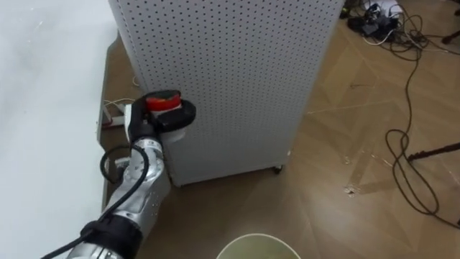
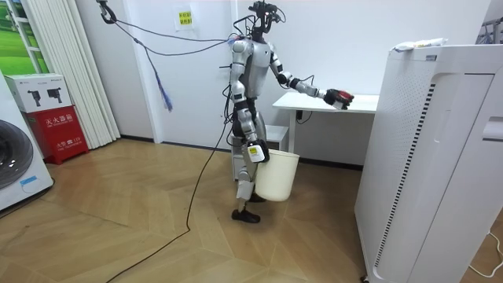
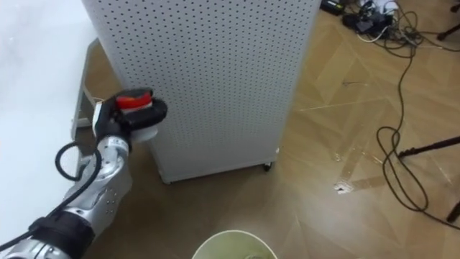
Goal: Pick garbage
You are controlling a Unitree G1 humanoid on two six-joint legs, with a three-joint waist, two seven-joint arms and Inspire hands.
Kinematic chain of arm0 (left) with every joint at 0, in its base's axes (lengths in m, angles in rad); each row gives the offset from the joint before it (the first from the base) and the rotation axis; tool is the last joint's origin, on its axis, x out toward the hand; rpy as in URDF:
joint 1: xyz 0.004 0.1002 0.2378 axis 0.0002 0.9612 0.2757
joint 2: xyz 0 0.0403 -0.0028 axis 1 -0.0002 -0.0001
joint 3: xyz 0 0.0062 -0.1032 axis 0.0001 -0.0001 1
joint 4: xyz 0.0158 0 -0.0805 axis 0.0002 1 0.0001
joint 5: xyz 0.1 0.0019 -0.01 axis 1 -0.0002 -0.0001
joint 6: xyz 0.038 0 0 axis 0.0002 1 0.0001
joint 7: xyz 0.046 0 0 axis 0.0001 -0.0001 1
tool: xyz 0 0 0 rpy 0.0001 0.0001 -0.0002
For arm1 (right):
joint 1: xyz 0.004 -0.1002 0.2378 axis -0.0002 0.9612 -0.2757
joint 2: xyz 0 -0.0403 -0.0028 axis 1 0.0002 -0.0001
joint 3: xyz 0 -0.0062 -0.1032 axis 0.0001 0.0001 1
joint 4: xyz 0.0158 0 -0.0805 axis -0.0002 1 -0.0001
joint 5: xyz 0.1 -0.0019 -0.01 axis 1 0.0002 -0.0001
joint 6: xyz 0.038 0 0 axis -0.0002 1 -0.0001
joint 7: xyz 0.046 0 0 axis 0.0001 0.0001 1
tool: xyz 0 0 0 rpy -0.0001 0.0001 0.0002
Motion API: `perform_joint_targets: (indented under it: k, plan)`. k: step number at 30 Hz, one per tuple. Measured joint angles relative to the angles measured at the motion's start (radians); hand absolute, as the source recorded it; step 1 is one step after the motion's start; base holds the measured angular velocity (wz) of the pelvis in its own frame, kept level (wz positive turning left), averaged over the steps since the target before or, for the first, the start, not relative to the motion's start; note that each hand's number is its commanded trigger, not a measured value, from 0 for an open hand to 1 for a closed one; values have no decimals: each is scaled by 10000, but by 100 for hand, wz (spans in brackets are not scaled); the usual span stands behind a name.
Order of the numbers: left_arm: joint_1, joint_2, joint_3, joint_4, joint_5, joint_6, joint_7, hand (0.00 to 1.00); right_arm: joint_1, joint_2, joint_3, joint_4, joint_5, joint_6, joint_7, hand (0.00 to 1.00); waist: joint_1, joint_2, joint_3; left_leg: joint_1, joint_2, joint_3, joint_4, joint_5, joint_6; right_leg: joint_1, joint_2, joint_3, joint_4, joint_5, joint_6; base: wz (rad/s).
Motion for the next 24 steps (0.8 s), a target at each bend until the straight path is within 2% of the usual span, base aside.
perform_joint_targets:
  k: [4, 6, 7, 11, 13, 17, 21, 24]
  plan:
    - [1185, -106, -669, -1968, 1183, -19, -762, 100, 62, 6, -51, -2, 0, 2, 59, 100, 200, 171, -33, 30, -44, -246, -19, 7, -11, 178, -53, -357, -125, -5, -3, 18]
    - [2161, -162, -1161, -2901, 1607, -7, -1275, 100, 94, 12, -100, -117, -8, 9, 125, 100, 492, 174, -41, 166, -70, -278, -96, 22, -26, 301, -74, -431, -127, -22, -7, 8]
    - [2593, -183, -1382, -3126, 1703, 29, -1608, 100, 88, 13, -102, -181, -8, 9, 128, 100, 523, 158, -55, 208, -112, -363, -92, 22, -26, 389, -115, -552, -127, -81, -13, 18]
    - [3363, -209, -1958, -3404, 1570, 97, -2280, 100, 82, -41, -115, -536, -57, 8, 121, 100, 569, 101, -89, 136, -220, -640, -45, 52, 0, 437, -221, -830, -123, -190, -10, 26]
    - [3750, -148, -2296, -3405, 1445, 98, -2610, 100, 89, -17, -113, -574, -57, 11, 128, 100, 643, 2, -197, 177, -276, -718, -74, 87, 11, 504, -260, -873, -134, -232, -2, 11]
    - [4545, 23, -3009, -3398, 991, 101, -3193, 100, 79, -18, -116, -712, -32, 10, 30, 100, 729, -155, -299, 338, -309, -724, -79, 91, 19, 686, -309, -935, -139, -254, 28, 4]
    - [5138, 346, -3704, -3386, 997, 210, -3767, 100, 76, -37, -115, -1196, -6, 10, -41, 100, 786, -238, -328, 344, -310, -726, -72, 95, 28, 714, -318, -975, -140, -254, 28, 2]
    - [5339, 372, -3946, -3362, 994, 276, -3968, 100, 69, 31, -99, -1224, -5, 8, 44, 100, 803, -235, -327, 364, -307, -734, -82, 100, 35, 734, -306, -987, -139, -253, 28, 0]
